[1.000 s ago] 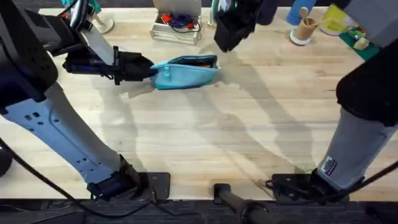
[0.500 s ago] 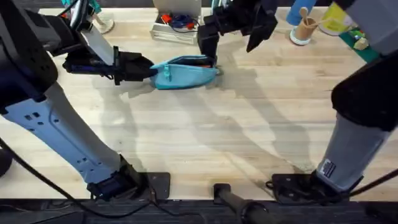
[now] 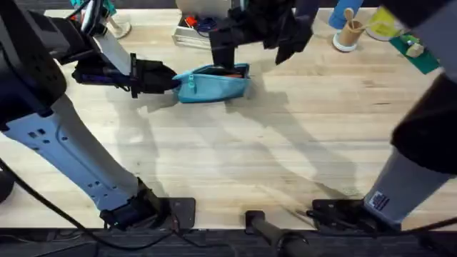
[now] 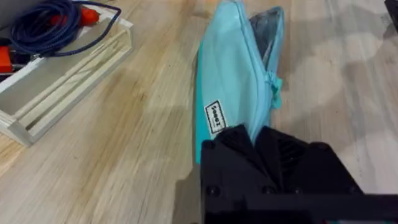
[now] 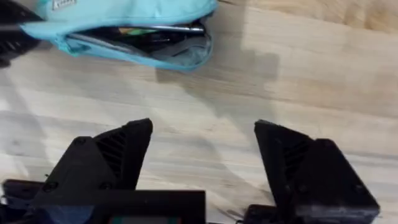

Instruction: Unzip the bag, pick up the pens from the table one at a time and place them inside, then zip the bag closed.

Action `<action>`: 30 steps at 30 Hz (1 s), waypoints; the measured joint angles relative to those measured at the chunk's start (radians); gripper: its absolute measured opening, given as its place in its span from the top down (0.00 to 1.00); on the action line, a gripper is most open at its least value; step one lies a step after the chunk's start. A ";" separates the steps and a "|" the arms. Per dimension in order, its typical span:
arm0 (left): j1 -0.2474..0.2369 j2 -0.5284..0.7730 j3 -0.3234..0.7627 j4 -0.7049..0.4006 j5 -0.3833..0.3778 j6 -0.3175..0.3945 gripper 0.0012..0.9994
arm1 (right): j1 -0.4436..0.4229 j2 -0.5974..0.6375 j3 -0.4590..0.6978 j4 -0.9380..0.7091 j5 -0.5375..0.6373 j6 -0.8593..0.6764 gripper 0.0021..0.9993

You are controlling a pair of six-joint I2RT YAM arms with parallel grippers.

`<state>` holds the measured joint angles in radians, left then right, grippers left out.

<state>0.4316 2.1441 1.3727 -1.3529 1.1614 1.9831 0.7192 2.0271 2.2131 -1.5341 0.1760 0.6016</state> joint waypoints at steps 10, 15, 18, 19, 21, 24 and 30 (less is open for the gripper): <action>0.000 0.000 0.000 0.000 -0.002 0.000 0.96 | 0.132 -0.028 0.004 0.022 0.019 0.165 0.01; 0.000 0.000 0.000 0.000 -0.002 0.000 0.96 | 0.179 -0.028 0.000 0.049 0.033 0.222 0.01; 0.000 0.000 0.000 0.000 -0.002 0.000 0.96 | 0.194 -0.029 -0.033 0.093 0.038 0.237 0.01; 0.000 0.000 0.000 0.000 -0.002 0.000 0.96 | 0.197 -0.029 -0.048 0.105 0.037 0.240 0.01; 0.000 0.000 0.000 0.000 -0.002 0.000 0.96 | 0.200 -0.029 -0.073 0.125 0.032 0.241 0.01; 0.000 0.000 0.000 0.000 -0.002 0.000 0.96 | 0.200 -0.027 -0.085 0.160 0.020 0.240 0.01; 0.000 0.000 0.000 0.000 -0.002 0.000 0.96 | 0.200 -0.027 -0.098 0.226 -0.009 0.227 0.01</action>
<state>0.4316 2.1441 1.3731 -1.3529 1.1599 1.9834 0.9195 1.9999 2.1149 -1.3083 0.1669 0.8288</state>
